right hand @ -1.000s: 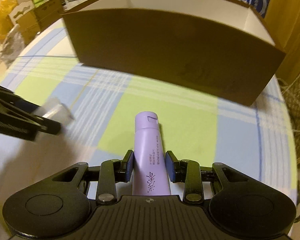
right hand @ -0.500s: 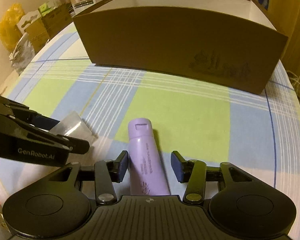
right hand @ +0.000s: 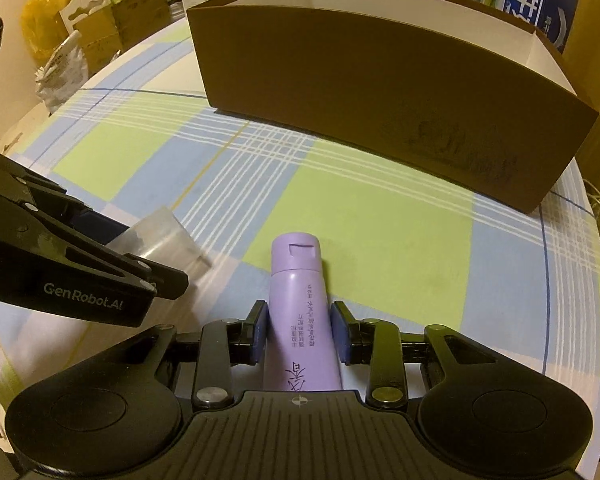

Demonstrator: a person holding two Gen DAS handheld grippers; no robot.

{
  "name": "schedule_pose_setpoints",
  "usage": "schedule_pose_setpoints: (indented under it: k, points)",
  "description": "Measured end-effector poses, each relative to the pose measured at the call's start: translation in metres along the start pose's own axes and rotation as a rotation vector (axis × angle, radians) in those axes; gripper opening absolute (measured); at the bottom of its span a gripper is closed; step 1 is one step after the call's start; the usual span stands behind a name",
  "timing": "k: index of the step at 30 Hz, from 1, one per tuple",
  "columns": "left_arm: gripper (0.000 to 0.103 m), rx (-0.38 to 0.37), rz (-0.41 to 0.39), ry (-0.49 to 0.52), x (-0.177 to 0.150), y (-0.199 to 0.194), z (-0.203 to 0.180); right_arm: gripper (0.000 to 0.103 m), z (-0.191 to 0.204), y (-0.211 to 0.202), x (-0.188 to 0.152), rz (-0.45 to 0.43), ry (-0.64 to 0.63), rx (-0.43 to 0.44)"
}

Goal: Organize objects
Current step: 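Lift the clear cup with the left tool while the right tool lifts the purple tube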

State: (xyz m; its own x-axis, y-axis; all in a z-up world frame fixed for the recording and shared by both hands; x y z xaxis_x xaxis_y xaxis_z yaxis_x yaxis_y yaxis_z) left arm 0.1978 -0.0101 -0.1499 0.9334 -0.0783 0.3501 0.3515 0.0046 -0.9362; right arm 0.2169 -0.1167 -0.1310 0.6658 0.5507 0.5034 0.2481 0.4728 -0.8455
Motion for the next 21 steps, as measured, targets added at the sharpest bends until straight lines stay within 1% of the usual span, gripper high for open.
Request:
schedule_pose_setpoints:
  k: [21]
  points:
    - [0.050, 0.009, -0.020, -0.009, -0.002, -0.011, 0.001, 0.031, -0.007, -0.008, -0.003, 0.024, 0.095, 0.043]
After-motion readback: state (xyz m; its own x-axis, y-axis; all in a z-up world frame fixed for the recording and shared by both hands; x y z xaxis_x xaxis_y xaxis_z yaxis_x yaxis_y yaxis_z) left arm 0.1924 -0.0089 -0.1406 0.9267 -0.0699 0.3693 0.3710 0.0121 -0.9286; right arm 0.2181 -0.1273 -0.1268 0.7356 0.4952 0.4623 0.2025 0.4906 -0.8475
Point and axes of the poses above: each gripper's, at about its wrist camera, not at the fingertips, and y roughly the way its jaws point, z to its left, x to its top, the point moved 4 cm from there along y, roughly the way its jaws point, and after that the axes turned 14 degrees about y, right-handed, at the moved point
